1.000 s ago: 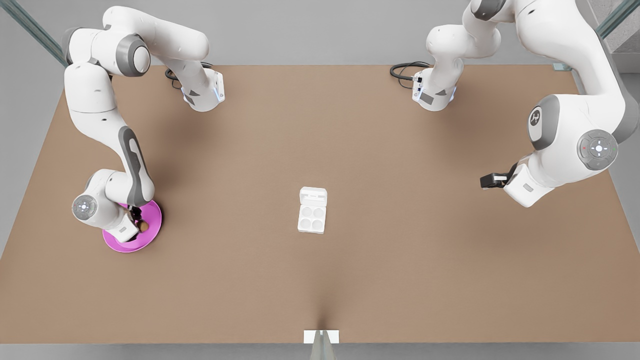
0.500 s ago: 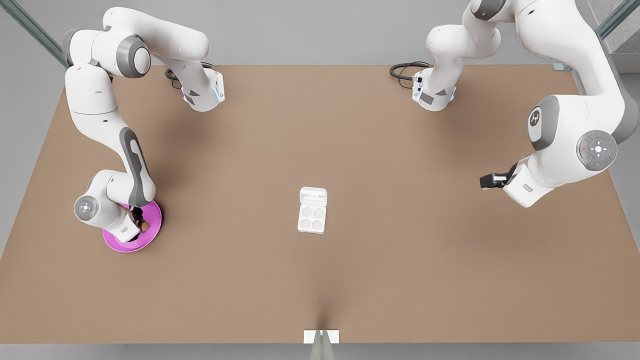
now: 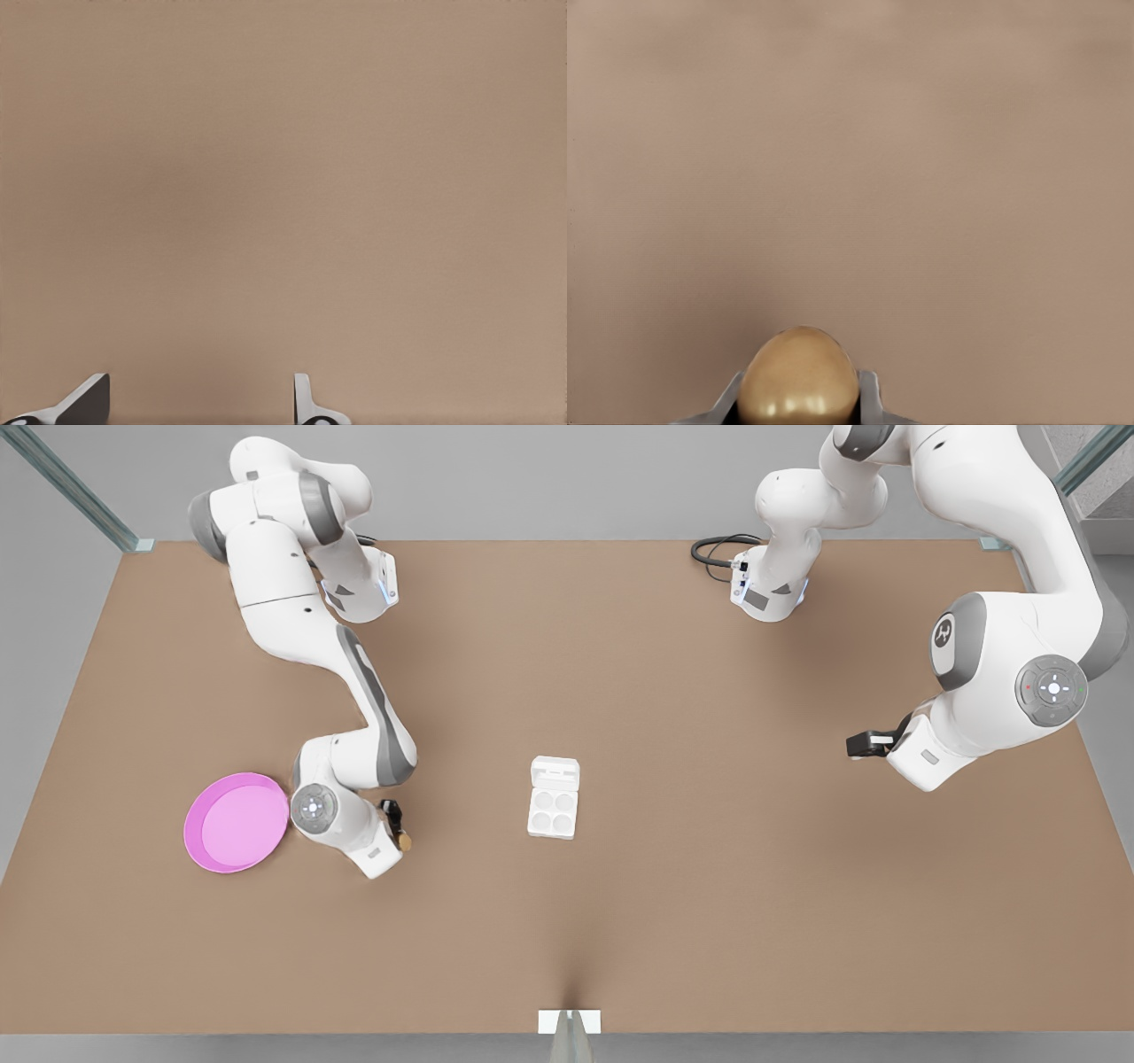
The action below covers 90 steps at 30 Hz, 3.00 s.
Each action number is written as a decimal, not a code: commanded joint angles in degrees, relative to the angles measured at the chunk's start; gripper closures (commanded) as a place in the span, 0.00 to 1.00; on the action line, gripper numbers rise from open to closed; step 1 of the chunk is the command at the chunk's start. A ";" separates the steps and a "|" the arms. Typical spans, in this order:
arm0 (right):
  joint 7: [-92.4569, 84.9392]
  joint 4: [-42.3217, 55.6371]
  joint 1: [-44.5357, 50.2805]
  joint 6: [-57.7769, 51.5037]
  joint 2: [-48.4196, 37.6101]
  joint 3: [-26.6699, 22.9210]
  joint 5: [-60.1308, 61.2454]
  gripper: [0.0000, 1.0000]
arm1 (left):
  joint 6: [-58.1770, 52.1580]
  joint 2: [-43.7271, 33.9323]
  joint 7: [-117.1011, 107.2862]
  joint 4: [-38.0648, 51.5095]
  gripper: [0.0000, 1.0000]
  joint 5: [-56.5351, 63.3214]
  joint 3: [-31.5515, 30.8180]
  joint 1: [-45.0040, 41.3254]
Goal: Pack egg into the box and close the box lid
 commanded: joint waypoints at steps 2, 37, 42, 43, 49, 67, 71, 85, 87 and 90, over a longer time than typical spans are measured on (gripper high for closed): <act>1.94 0.00 3.14 0.25 0.00 0.05 1.72 0.47 | 0.04 0.00 0.00 0.00 0.00 0.01 0.00 0.00; 55.10 10.02 6.23 -19.78 -8.08 -22.53 10.87 0.00 | 1.96 7.20 -7.20 -2.02 0.79 -3.24 -0.09 -20.74; 66.54 8.96 -20.32 -26.82 -23.82 -6.98 -5.39 0.00 | 19.54 14.06 -27.77 -5.54 0.79 -11.42 0.00 -41.04; 66.46 10.19 -19.35 -30.86 -24.26 -6.98 -5.39 0.00 | 21.57 15.64 -28.30 -5.54 0.79 -11.42 -0.09 -41.92; 66.10 12.57 -20.41 -32.36 -23.38 -7.24 -5.22 0.00 | 32.82 24.60 -30.15 0.09 0.79 -12.56 0.00 -44.47; 66.63 12.65 -19.97 -32.09 -22.06 -7.24 -5.30 0.00 | 36.42 34.10 -29.97 10.72 0.79 -12.21 0.09 -44.39; 66.63 12.65 -20.23 -31.83 -21.89 -7.24 -5.22 0.00 | 36.42 38.05 -29.71 17.40 0.79 -12.12 0.53 -43.86; 66.72 12.65 -20.23 -30.51 -21.18 -7.24 -4.95 0.00 | -6.90 20.56 -0.01 28.30 0.00 -14.23 19.85 -20.39; 66.72 12.65 -20.23 -30.60 -21.01 -7.24 -4.78 0.00 | -5.68 7.30 -0.09 14.60 0.00 -0.17 1.15 -5.10; 66.72 12.65 -20.23 -30.60 -20.92 -7.24 -4.69 0.00 | -5.94 -1.85 -0.09 6.77 0.00 0.18 0.70 -4.66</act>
